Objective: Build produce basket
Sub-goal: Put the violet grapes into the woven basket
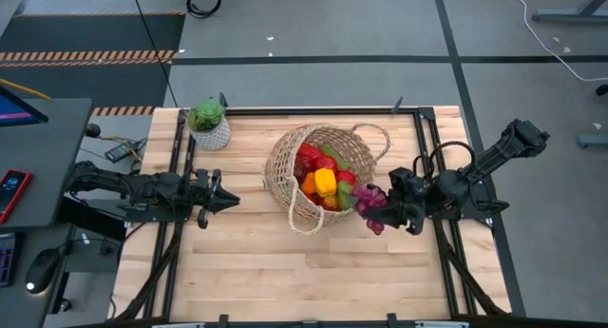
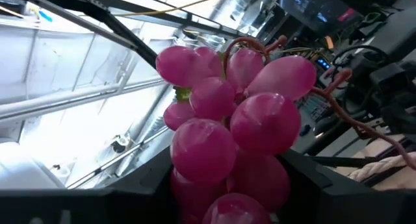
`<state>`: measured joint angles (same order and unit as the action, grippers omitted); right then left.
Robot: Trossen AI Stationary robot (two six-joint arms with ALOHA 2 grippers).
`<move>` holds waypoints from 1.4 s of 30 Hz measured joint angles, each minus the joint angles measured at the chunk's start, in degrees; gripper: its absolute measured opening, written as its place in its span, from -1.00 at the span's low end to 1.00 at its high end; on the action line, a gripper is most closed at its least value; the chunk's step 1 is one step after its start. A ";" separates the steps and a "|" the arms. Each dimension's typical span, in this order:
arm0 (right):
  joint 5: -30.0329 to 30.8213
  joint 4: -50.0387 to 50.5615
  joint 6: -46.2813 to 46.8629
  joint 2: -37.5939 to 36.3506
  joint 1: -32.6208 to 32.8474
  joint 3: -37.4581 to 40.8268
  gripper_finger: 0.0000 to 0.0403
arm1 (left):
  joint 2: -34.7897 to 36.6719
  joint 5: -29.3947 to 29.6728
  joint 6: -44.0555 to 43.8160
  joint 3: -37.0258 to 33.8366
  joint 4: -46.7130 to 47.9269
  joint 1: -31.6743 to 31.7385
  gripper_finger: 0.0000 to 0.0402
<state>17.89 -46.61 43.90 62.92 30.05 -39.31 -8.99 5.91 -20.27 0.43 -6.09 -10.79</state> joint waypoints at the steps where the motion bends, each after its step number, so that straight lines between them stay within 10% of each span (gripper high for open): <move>1: 0.00 0.00 0.00 0.00 -0.02 0.00 -0.04 | 0.00 -0.02 0.00 0.00 0.00 0.00 -0.69; 42: 10.16 0.77 -1.59 0.24 -21.40 -2.99 -0.05 | 0.00 -0.01 0.00 0.00 0.00 0.00 -0.71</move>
<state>28.05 -45.84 42.31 63.15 8.64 -42.30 -8.99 5.90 -20.27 0.43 -6.09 -10.79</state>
